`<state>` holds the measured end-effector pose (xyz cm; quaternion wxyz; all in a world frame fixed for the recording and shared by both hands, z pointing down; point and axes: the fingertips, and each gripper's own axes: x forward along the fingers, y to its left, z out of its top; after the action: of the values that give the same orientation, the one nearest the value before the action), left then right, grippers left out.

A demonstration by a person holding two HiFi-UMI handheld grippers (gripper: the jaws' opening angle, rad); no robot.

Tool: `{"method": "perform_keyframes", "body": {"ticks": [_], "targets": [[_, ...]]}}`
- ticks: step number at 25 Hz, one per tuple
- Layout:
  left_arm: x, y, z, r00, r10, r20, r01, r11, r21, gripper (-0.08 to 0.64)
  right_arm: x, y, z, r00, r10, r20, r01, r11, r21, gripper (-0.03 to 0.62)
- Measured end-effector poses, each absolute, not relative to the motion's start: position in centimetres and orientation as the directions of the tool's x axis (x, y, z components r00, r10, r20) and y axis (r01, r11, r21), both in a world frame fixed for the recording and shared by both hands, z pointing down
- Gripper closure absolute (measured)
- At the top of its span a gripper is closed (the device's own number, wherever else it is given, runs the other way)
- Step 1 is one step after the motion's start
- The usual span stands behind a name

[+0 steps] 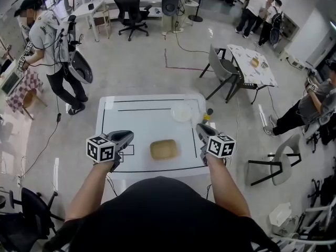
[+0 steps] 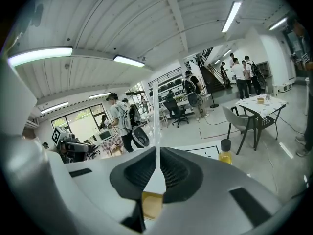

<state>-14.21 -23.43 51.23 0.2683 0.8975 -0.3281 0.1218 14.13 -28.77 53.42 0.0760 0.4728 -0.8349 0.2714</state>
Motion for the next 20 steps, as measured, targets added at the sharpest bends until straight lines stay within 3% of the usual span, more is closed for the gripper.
{"method": "perform_keyframes", "body": {"ticks": [20], "targets": [[-14.27,-23.15,51.63,0.747,-0.534,0.395,-0.664,-0.624,0.411,0.509,13.79,-28.58,54.11,-0.551,-0.738,0.389,-0.827,0.422,-0.372,0.551]]}}
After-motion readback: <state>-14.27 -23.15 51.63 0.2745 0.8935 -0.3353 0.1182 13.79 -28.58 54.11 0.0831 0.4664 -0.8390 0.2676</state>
